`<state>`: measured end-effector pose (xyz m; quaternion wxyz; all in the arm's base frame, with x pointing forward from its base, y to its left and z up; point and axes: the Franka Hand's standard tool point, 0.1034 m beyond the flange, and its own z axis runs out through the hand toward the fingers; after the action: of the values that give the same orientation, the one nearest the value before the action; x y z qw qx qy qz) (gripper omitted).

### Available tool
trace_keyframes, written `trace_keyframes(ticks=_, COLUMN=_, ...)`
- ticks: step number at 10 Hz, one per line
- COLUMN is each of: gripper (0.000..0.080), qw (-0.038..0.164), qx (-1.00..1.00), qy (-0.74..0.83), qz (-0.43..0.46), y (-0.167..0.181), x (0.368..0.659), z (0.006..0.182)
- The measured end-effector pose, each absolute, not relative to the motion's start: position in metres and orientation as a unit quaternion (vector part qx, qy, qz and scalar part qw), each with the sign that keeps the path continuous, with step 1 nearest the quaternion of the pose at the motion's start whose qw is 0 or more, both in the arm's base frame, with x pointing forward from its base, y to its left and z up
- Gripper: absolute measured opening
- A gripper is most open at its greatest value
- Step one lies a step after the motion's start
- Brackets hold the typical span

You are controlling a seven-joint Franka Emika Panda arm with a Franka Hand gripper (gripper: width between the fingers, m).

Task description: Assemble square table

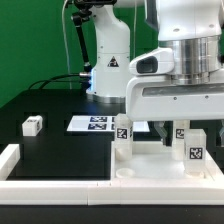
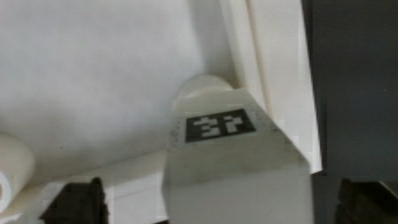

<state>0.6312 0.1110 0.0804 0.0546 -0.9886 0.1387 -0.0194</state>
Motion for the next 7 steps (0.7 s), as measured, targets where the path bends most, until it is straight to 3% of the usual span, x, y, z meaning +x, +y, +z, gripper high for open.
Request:
trace_keyframes(ticks=1, gripper=0.0625, qw=0.055, qx=-0.989, qy=0.139, qz=-0.019, y=0.1107, x=0.6313, z=0.0804)
trace_keyframes(ticks=3, gripper=0.0288, qw=0.056, qx=-0.980, qy=0.189, qz=-0.017, y=0.1111, x=0.6313, z=0.0804)
trace_keyframes(ticks=7, gripper=0.0290, qw=0.061, qx=-0.919, qy=0.389, qz=-0.001, y=0.1088, x=0.6315, z=0.0817)
